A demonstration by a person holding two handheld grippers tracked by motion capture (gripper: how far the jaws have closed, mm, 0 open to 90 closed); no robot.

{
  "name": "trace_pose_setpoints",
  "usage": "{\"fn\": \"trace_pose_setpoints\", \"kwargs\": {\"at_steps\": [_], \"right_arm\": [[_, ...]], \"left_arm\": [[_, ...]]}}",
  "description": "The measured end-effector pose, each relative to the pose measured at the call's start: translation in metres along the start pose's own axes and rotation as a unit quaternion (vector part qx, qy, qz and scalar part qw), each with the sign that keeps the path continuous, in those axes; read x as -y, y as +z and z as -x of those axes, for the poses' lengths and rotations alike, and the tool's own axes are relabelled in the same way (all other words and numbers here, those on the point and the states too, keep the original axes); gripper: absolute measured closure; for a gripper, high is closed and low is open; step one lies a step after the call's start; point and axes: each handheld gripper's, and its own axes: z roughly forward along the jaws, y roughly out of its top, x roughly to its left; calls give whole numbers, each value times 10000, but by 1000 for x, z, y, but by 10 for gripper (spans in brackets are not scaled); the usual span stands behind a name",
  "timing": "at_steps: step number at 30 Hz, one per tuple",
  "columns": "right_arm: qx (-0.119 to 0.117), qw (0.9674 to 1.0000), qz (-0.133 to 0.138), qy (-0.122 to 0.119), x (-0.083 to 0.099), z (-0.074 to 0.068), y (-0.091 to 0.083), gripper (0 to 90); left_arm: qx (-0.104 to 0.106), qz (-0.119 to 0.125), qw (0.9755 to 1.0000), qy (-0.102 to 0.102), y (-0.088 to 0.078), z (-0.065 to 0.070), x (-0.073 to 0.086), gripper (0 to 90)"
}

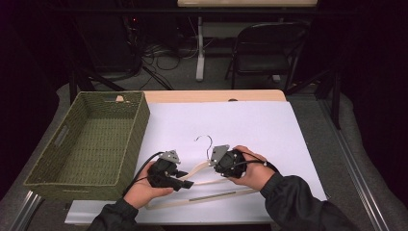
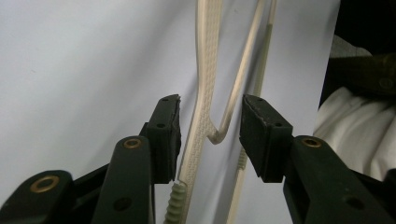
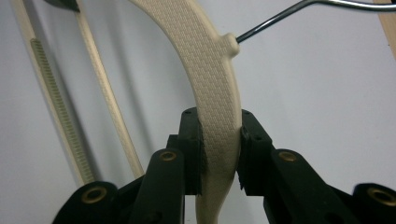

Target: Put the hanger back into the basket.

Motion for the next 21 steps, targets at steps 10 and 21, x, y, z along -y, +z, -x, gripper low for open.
{"fn": "trace_pose_setpoints", "kwargs": {"at_steps": [10,21], "right_arm": [[7,10000,39,-54,0,-2,-3,746],[29,9998,120,-134,-1,-6,-8,748]], "left_arm": [[269,-82,9996,-61,3,-4,0,680],[336,-326,9988,164,1,0,-1,703]]}}
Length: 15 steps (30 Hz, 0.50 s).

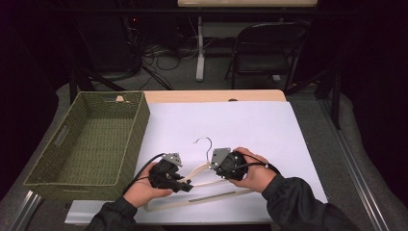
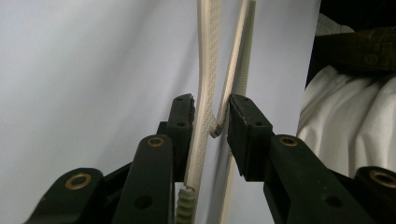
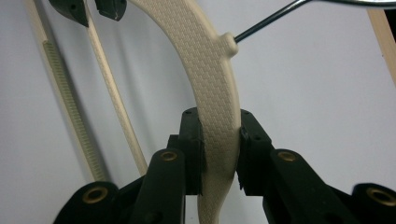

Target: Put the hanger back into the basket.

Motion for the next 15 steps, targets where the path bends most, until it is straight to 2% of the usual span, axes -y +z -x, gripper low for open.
{"fn": "trace_pose_setpoints", "kwargs": {"at_steps": [4,6,15], "right_arm": [[-7,10000,5,-51,-1,0,-2,750],[0,10000,23,-62,-1,0,-1,750],[41,9999,69,-104,-5,1,-3,750]], "left_arm": [[73,-48,10000,28,0,0,0,723],[37,-96,9999,45,1,1,0,723],[57,-83,9999,29,-2,0,1,816]]}}
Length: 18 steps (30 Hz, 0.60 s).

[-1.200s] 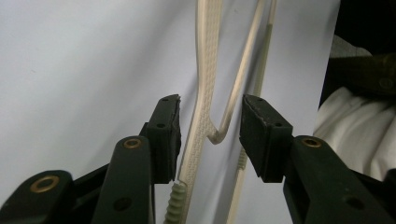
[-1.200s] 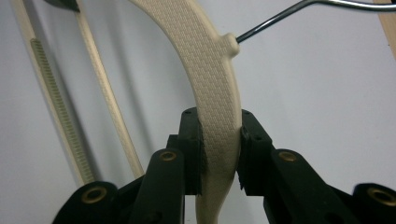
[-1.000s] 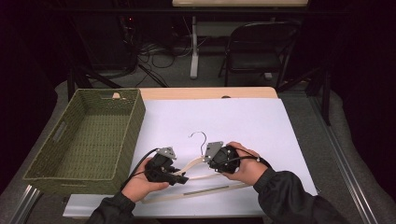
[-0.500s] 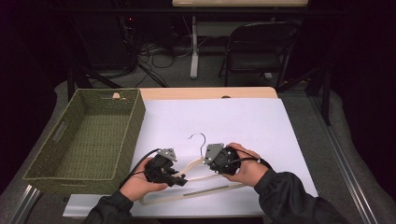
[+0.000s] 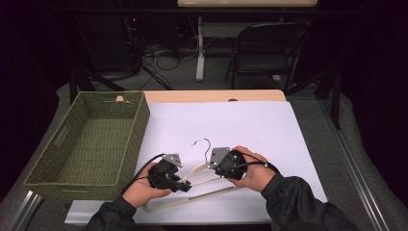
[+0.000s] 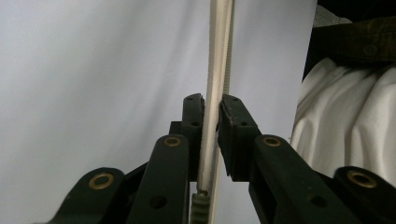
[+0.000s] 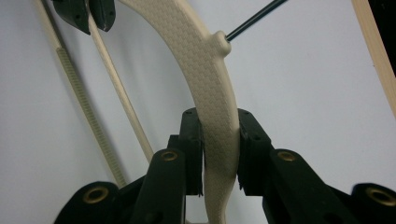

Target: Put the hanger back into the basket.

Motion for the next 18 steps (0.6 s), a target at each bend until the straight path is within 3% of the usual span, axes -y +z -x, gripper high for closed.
{"fn": "trace_pose_setpoints", "kwargs": {"at_steps": [4,8,10,11,14,15,18], "right_arm": [[-14,10000,52,60,-1,1,-2,742],[-20,9998,140,164,-2,4,-3,720],[-30,9995,161,266,-2,7,-4,656],[-11,9991,224,355,-2,9,-5,588],[23,9983,321,483,0,12,-8,570],[49,9980,373,513,2,14,-12,556],[90,9946,674,790,6,19,-26,532]], "left_arm": [[49,118,9999,-86,-2,1,2,854],[-200,275,9994,-41,-5,3,4,867],[-78,393,9991,-98,-7,2,6,870],[-112,448,9988,-137,-8,2,7,871],[-333,611,9973,-228,-17,3,11,872],[-318,711,9966,-269,-20,4,13,872],[-554,826,9944,-345,-30,11,18,872]]}}
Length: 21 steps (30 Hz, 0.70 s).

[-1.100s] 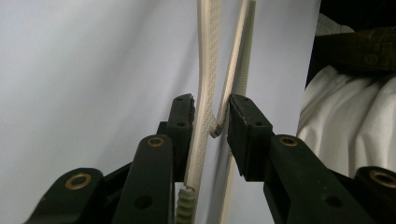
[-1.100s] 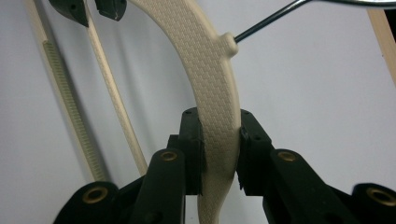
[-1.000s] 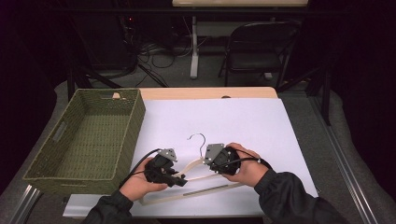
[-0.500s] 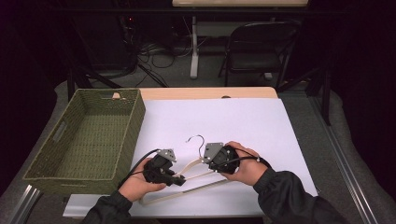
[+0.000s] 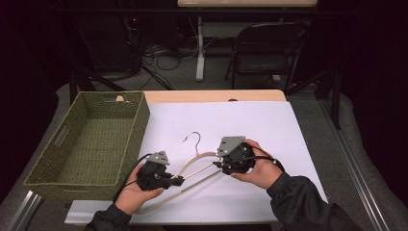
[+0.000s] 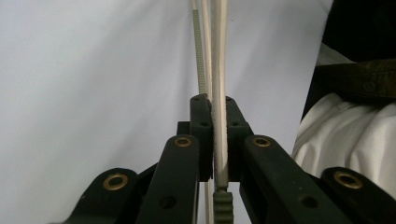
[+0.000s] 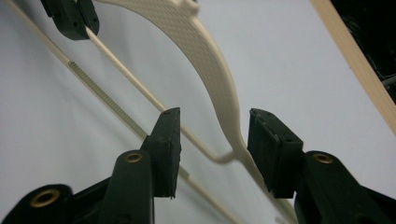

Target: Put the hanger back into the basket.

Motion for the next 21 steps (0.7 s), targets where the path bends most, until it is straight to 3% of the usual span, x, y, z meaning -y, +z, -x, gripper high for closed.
{"fn": "trace_pose_setpoints", "kwargs": {"at_steps": [6,11,16,21], "right_arm": [[63,9994,248,239,6,7,-18,531],[115,9983,385,424,14,12,-30,534],[198,9971,408,618,27,15,-34,536],[274,9956,238,862,46,19,-32,536]], "left_arm": [[-341,220,9991,-127,-33,15,7,872],[-564,348,9976,-213,-58,17,11,871],[-712,466,9962,-190,-82,19,12,871],[-910,549,9941,-214,-106,17,9,871]]}}
